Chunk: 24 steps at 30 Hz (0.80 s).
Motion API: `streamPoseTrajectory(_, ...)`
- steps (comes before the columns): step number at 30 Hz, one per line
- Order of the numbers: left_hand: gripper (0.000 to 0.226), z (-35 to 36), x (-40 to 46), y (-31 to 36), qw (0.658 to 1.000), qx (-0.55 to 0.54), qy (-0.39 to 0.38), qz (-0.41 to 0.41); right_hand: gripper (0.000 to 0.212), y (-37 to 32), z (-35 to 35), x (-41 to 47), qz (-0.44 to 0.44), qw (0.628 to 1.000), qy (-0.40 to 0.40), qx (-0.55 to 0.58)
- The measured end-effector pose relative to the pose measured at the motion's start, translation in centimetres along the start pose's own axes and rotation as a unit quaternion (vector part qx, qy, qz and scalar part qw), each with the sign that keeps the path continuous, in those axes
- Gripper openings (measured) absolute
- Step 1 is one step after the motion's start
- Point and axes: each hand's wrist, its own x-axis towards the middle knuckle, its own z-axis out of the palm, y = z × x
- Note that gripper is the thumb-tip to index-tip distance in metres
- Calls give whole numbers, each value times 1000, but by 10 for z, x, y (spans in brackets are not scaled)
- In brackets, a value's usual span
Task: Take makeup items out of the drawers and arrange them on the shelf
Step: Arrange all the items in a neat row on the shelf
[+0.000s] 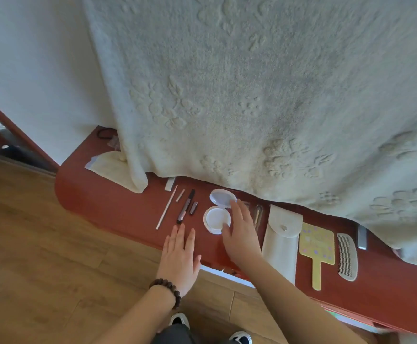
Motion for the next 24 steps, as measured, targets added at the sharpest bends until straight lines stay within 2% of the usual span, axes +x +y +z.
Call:
streamPoseTrajectory(2, 60, -7, 4, -9, 1000, -9, 24, 7, 58, -13, 10, -11, -48, 998, -8, -27)
streamPoseTrajectory(5, 58, -19, 17, -25, 999, -18, 43, 6, 54, -33, 29, -15, -76, 992, -56, -84)
streamPoseTrajectory(9, 58, -28, 37, -50, 999, -19, 22, 38, 58, -48, 69, -1, -118, 968, -83, -206)
streamPoseTrajectory(18, 69, -23, 61, -115, 977, 86, -107, 165, 56, -78, 123, 23, 27, 959, -13, -282)
streamPoseTrajectory(24, 71, -21, 67, -118, 970, 80, -115, 200, 55, -79, 119, 26, 55, 953, -62, -293)
